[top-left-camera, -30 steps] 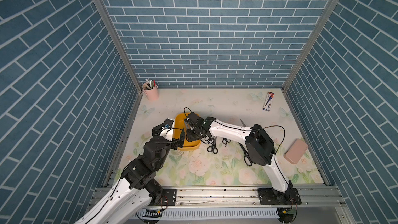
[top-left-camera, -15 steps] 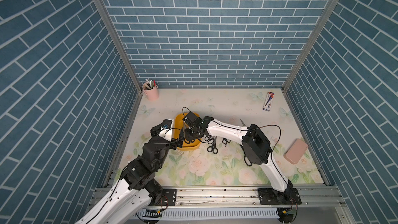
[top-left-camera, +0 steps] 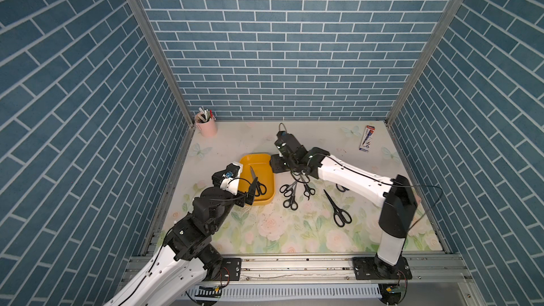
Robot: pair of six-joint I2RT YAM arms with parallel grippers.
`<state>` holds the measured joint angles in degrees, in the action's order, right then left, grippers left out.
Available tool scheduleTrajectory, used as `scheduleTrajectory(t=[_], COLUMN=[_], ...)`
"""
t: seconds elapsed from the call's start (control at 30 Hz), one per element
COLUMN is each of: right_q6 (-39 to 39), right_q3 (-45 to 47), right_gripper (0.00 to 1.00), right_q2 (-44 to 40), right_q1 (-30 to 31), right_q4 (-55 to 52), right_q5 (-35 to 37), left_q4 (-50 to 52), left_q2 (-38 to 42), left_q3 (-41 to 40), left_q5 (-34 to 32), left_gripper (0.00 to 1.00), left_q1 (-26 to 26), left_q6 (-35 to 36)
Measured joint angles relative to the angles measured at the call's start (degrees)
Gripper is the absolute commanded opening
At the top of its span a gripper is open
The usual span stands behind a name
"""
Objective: Put the scissors into the storage box
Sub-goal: Pick up the scissors from the center of the board.
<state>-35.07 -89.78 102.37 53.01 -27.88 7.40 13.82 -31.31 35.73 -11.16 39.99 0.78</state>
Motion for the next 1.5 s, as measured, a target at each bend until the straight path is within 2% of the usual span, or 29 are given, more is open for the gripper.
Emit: scheduleTrajectory(t=[0.13, 0.27, 0.6, 0.87, 1.23, 1.37, 1.5], right_q6=[-0.02, 0.42, -2.27, -3.52, -3.54, -3.34, -3.06], right_q3=[11.74, 23.63, 43.47, 47.21, 51.54, 51.49, 50.34], right_gripper=[0.51, 0.52, 0.52, 0.48, 0.43, 0.32, 0.17], right_q2=[-7.26, -11.85, -25.44, -25.49, -23.87, -23.32, -21.55], right_q1=[-6.86, -12.28, -13.27, -13.27, -13.27, -13.18, -12.52], right_q4=[-0.55, -3.91, -13.62, -13.66, -10.78, -9.68, -9.09], right_q5=[2.60, 2.29, -1.38, -1.42, -1.40, -1.64, -1.64], left_q4=[-1.31, -0.13, -0.72, -0.83, -0.59, -0.59, -0.52], left_q2=[-10.47, -18.95, -15.91, -20.65, -23.67, -23.67, -23.67], left_q3=[0.96, 1.09, 1.09, 1.09, 1.09, 1.11, 1.11], left_q5=[13.09, 20.90, 26.56, 30.53, 30.95, 30.88, 30.71], left_gripper=[1.00, 1.00, 1.00, 1.00, 1.00, 1.00, 1.00], left_q1=[0.20, 2.01, 3.41, 5.01, 6.45, 6.45, 6.45], left_q6=[0.39, 0.98, 1.66, 1.88, 2.10, 2.10, 2.10])
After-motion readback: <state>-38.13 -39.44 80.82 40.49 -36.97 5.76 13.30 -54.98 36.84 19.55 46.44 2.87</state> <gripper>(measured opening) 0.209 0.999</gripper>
